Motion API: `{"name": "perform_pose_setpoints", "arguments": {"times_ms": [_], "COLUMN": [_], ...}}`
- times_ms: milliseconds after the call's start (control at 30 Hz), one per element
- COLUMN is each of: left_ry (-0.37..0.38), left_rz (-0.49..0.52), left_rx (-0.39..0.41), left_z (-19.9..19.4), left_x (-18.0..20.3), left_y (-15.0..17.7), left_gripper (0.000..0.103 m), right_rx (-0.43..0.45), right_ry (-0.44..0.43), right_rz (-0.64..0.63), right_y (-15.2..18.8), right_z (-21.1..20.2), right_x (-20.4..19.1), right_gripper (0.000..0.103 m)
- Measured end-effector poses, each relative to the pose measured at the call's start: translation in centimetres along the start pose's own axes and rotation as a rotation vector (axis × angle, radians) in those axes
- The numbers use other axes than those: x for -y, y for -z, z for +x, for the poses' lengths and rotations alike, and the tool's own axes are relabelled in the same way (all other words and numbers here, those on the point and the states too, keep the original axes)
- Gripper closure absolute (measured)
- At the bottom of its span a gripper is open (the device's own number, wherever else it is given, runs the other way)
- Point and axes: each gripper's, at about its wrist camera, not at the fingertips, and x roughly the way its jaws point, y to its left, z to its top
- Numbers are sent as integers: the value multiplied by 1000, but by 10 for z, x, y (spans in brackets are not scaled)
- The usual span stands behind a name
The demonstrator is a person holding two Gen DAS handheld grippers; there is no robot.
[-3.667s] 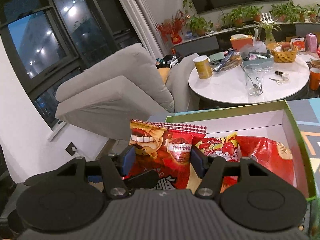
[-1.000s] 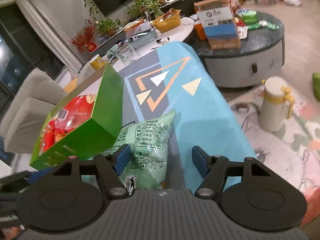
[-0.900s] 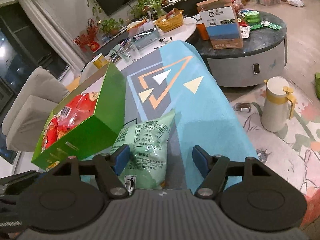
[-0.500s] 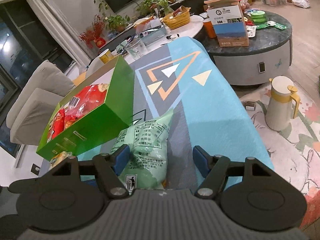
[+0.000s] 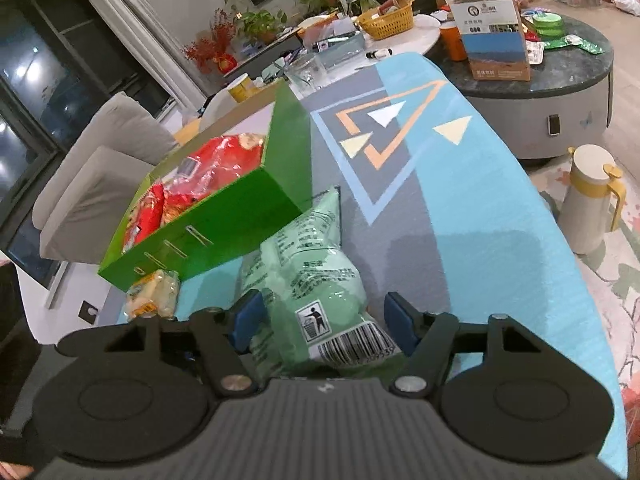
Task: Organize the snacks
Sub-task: 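Carry the green bag into the box and open the right gripper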
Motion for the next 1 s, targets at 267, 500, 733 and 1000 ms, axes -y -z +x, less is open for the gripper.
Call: {"name": "perform_pose_setpoints", "arguments": {"times_ms": [267,500,733,1000], "left_ry": [-19,-51,-98,-129], "left_rz": [35,44,36,12], "left_rx": [105,180,241,278], "left_z": [-35,-64,-84,-88], "left_x": [6,-2,-19,-40], "left_y": [-11,-22,-36,-52], "left_gripper": [52,52,51,51], "right_rx": [86,130,159,171], "right_ry": [-28,-73,-128,-148], "right_rz": [-35,-44,-29,-39], "right_y": [-11,-26,-47,-66], "right_z": [-25,-32,-24,-8], "right_x": [-22,-43,-61,-79], "right_gripper": [44,44,44,44]}}
